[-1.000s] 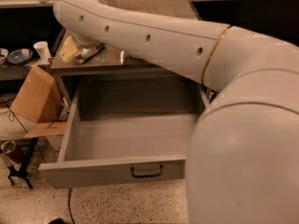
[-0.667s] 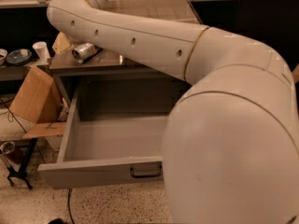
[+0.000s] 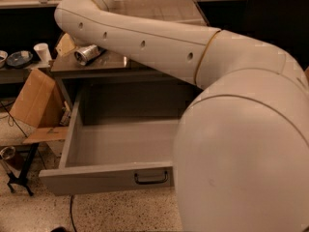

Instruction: Place redbull can into top drawer

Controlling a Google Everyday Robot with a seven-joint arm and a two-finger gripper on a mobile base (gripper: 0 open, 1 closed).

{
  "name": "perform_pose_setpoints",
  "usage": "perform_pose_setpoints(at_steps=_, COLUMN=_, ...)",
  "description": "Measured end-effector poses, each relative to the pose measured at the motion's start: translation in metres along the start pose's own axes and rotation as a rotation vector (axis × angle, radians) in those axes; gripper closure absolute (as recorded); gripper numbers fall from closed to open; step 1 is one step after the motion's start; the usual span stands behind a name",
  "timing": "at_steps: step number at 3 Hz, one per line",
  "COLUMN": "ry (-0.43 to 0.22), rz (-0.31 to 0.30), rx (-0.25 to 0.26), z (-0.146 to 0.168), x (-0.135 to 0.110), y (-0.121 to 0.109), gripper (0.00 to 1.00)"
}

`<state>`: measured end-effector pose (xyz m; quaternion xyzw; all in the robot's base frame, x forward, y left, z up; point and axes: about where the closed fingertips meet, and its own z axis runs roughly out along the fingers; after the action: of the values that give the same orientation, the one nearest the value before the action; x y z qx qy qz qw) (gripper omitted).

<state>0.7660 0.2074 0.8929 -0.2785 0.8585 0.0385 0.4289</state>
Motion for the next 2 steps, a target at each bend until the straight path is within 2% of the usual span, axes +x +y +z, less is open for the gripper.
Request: perform_pose_setpoints(at_steps=2, ry=-0.013, rz=0.056, rx=-0.076, z=0.020, x=0.002, y=0.006, gripper=0.00)
